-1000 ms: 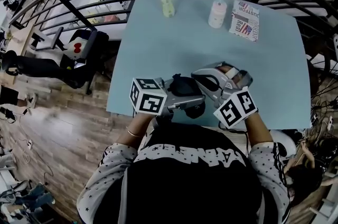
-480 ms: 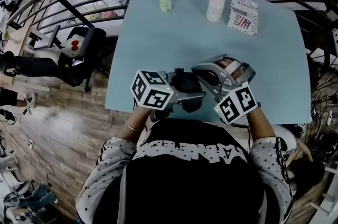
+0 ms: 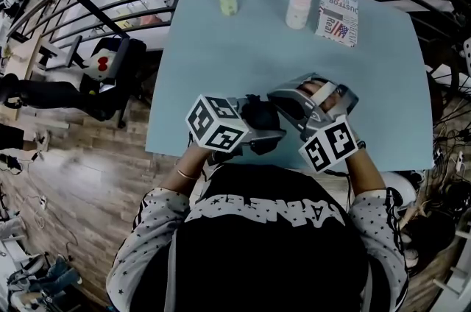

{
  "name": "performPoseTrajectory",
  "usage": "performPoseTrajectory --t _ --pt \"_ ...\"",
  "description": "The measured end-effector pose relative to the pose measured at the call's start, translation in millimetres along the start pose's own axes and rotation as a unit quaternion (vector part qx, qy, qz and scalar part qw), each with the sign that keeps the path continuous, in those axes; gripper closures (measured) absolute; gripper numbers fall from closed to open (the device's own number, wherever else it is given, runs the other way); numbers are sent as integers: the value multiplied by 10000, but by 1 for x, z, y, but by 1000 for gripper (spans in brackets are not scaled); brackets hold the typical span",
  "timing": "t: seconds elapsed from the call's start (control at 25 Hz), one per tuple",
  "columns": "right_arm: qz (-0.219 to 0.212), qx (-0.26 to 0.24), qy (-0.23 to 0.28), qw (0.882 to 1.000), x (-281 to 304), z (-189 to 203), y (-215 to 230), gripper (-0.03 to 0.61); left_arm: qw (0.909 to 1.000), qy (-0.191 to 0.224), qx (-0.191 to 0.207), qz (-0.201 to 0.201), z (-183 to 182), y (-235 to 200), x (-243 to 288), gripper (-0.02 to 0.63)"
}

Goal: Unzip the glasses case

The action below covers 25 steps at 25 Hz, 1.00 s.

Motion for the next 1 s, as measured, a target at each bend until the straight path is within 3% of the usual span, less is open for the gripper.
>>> performPoseTrajectory --t 0.12,0.28,0.48,0.64,0.84,1.0 --pt "-44 -154 -103 9998 2 -1 -1 568 9996 -177 196 -137 3 -1 4 614" --pt "-81 -320 -209 9992 3 -3 -4 568 9995 -237 168 -147 6 0 6 614" --pt "-134 -829 -501 9952 7 -9 -6 568 9969 -554 421 -371 10 -1 10 614" --pt "-98 -1027 -616 9928 9 -11 -6 568 9968 -510 397 -465 11 -3 9 614" --pt "27 -452 -334 9984 7 -12 -3 553 9940 -313 657 -817 13 -1 4 614" --pt "464 320 42 9984 6 -9 3 555 9935 316 525 -955 10 -3 -6 614"
Point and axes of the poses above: the fingertips, and each gripper's own axes: x forward along the fingers, y to its right, z out of its underside, the point moved 8 cm from there along -x, backward along the fingers, and after that the axes turned 8 degrees about -z, right-handed, at the moved point
